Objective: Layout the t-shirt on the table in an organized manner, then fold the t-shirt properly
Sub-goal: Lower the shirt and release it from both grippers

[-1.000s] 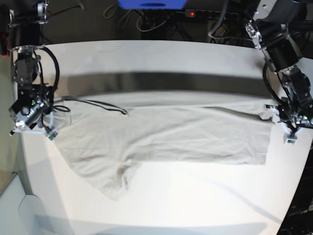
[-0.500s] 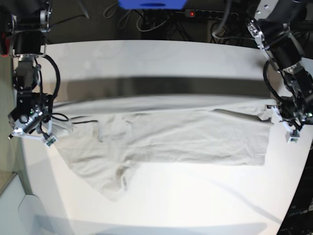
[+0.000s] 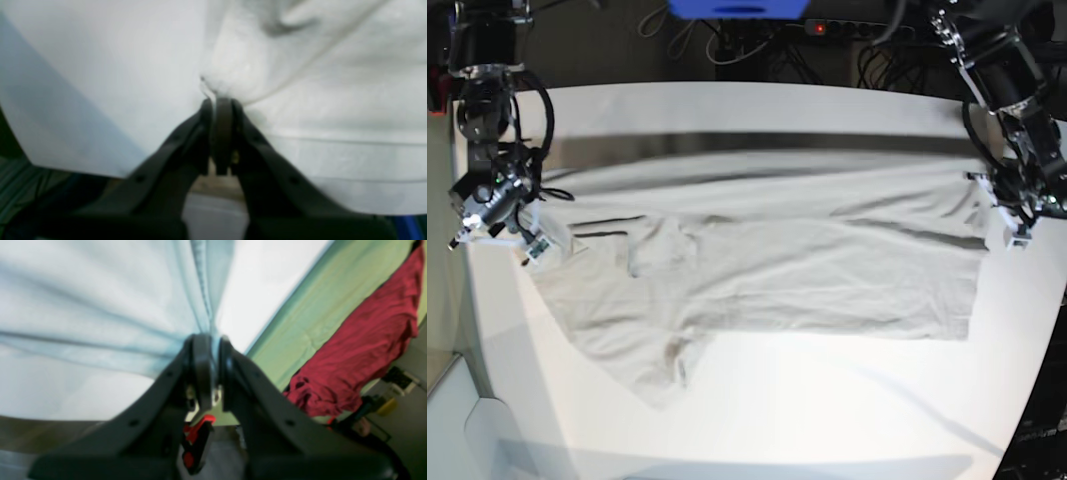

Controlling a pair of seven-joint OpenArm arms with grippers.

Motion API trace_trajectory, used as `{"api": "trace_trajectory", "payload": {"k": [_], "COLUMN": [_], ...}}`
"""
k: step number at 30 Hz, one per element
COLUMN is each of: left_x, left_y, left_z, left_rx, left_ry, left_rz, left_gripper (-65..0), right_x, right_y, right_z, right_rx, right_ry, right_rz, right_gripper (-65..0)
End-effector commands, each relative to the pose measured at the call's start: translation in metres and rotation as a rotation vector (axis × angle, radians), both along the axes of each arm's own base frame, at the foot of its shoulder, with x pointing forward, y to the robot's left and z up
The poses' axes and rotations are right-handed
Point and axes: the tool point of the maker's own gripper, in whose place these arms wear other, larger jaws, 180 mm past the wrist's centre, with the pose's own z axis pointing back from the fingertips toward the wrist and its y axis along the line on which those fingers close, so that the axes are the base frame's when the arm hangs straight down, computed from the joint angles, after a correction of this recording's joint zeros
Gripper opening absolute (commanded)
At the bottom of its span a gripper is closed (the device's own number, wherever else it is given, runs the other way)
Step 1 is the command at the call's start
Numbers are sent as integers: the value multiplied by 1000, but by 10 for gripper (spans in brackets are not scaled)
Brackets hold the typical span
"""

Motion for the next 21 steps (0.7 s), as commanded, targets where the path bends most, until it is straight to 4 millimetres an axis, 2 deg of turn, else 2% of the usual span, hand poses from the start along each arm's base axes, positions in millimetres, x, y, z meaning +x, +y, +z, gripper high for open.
{"api": "trace_trajectory", "payload": {"k": [1,5,11,14,16,21], "left_x": [4,-12,-14,-15,-22,-22], "left_y": [14,15,15,17,16,15], "left_z": [12,5,16,20,15,13], "left_rx": [44,50,96,113,110,107], "left_ry": [-19,10,-47,-51,-39,-58], "left_rz": [3,0,-30,-34,-38,-46], "left_gripper": [-649,-649,-649,-649,-649,-649], "right_x": [-1,-24,-55,-65,-72,-78], "right_y": [-7,5,8,8,2,-2], "right_z": [11,-3,-20,-25,-27,-28], "right_rx": [-40,-16,55,77,77,95], "right_ry": [-18,22,54,64,70,64], "right_rz": [2,15,-83,-125,-155,-209], "right_gripper": [-650,-650,-650,-650,-650,-650]}}
